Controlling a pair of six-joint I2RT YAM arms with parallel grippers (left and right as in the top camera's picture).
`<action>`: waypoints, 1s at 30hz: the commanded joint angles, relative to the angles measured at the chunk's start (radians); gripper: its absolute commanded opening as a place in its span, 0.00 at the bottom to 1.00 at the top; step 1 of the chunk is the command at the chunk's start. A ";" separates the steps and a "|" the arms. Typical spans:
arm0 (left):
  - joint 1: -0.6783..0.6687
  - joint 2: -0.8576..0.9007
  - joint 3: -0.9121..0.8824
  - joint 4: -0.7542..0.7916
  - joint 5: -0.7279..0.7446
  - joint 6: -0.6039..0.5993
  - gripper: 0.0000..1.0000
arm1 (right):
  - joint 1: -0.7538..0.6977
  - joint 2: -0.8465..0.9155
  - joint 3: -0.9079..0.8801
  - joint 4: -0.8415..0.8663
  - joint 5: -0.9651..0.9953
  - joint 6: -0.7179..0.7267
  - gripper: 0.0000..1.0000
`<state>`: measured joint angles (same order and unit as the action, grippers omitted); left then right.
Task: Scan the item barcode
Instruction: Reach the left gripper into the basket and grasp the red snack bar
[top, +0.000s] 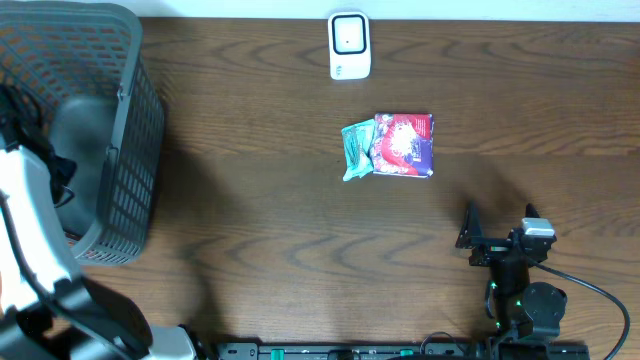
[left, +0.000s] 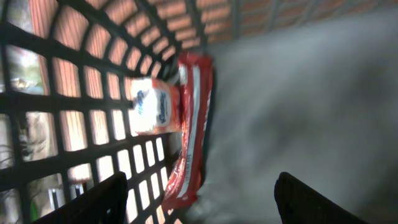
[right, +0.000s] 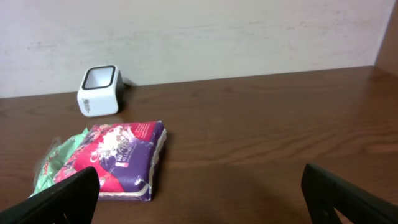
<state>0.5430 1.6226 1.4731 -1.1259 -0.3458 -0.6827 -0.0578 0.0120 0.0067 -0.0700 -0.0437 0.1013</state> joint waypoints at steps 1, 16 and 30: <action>0.003 0.069 -0.043 -0.006 -0.014 -0.057 0.75 | -0.002 -0.005 -0.001 -0.004 0.009 -0.009 0.99; 0.032 0.353 -0.132 0.058 0.005 -0.165 0.78 | -0.002 -0.005 -0.001 -0.004 0.009 -0.009 0.99; 0.032 0.273 -0.001 -0.026 0.065 -0.137 0.08 | -0.002 -0.005 -0.001 -0.005 0.009 -0.009 0.99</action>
<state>0.5694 1.9945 1.3888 -1.1301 -0.3260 -0.8371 -0.0578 0.0120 0.0067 -0.0704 -0.0437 0.1013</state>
